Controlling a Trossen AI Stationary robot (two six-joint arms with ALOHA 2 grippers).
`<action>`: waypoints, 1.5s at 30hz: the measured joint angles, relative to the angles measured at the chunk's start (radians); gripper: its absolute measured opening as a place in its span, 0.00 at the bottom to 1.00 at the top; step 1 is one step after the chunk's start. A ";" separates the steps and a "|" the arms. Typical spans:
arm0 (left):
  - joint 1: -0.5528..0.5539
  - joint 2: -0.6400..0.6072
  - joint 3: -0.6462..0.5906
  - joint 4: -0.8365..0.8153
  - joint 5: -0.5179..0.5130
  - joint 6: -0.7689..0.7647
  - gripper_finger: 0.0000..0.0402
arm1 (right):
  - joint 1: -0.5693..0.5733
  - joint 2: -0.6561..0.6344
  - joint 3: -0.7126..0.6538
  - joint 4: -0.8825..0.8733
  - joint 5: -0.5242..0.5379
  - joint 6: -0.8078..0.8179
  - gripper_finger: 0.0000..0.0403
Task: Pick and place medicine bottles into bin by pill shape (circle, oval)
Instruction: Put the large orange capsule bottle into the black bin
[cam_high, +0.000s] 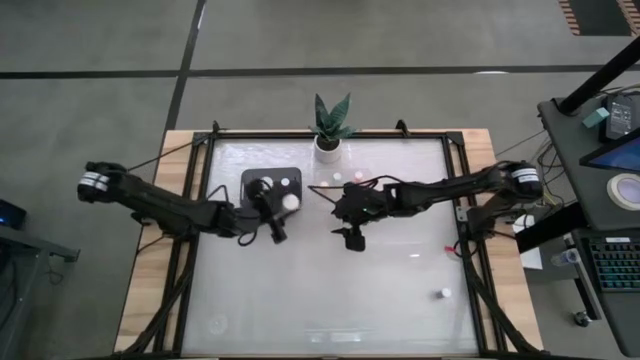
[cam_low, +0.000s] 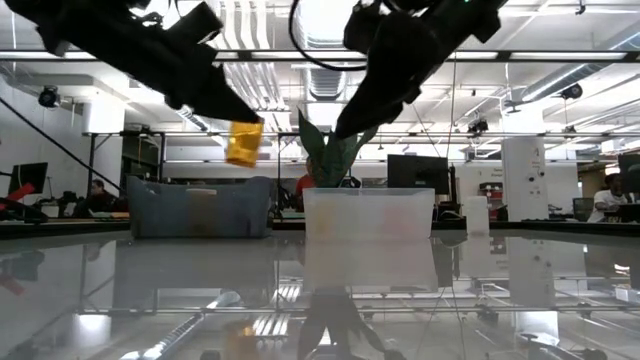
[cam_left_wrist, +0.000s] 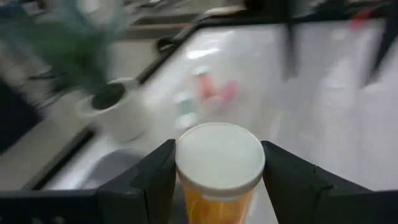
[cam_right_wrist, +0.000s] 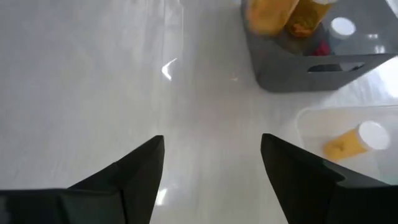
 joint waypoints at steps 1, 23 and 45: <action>0.000 -0.026 -0.001 -0.043 -0.034 -0.016 0.47 | 0.000 -0.015 -0.009 0.003 0.000 0.007 0.64; 0.020 -0.020 -0.166 0.060 -0.263 -0.314 0.47 | 0.000 -0.138 -0.248 0.260 -0.001 0.099 0.60; 0.109 0.220 -0.165 0.245 -0.266 -0.345 0.52 | 0.000 -0.136 -0.248 0.261 -0.002 0.099 0.60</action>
